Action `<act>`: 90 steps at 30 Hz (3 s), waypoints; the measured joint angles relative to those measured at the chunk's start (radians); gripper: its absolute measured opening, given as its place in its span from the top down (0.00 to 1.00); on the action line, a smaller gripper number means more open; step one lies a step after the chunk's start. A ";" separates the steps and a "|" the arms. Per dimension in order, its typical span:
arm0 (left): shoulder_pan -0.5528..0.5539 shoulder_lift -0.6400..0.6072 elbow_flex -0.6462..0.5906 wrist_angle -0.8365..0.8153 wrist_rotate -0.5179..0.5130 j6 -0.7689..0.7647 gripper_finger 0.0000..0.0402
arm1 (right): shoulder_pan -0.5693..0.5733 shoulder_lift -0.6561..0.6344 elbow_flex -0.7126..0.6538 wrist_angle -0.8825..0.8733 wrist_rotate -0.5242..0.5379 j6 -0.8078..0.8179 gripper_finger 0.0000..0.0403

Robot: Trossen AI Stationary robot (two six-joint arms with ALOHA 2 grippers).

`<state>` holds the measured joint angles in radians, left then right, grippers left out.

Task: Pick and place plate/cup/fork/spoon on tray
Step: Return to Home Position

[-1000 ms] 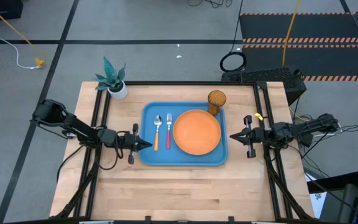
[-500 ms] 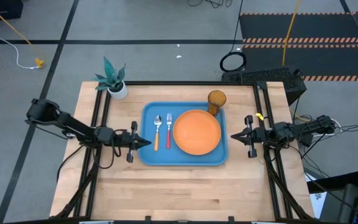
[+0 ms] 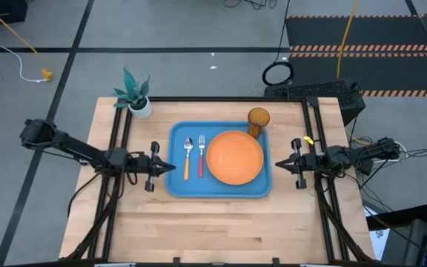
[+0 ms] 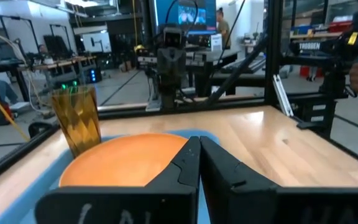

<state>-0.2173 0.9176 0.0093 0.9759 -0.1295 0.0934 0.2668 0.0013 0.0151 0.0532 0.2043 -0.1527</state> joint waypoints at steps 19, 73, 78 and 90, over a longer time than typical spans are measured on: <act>0.014 -0.055 0.000 -0.016 -0.006 0.068 0.99 | -0.232 0.001 0.000 -0.030 -0.161 -0.006 1.00; 0.193 -0.410 0.000 -0.366 0.128 0.081 0.99 | -0.267 0.002 0.000 -0.015 -0.180 0.036 1.00; 0.213 -0.437 0.000 -0.444 0.129 0.056 0.99 | -0.267 0.002 0.000 -0.014 -0.180 0.036 1.00; 0.240 -0.536 0.000 -0.580 0.129 0.036 0.99 | -0.267 0.002 0.000 -0.014 -0.180 0.036 1.00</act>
<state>0.0226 0.3812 0.0097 0.3957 -0.0006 0.1299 -0.0006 0.0032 0.0151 0.0395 0.0242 -0.1165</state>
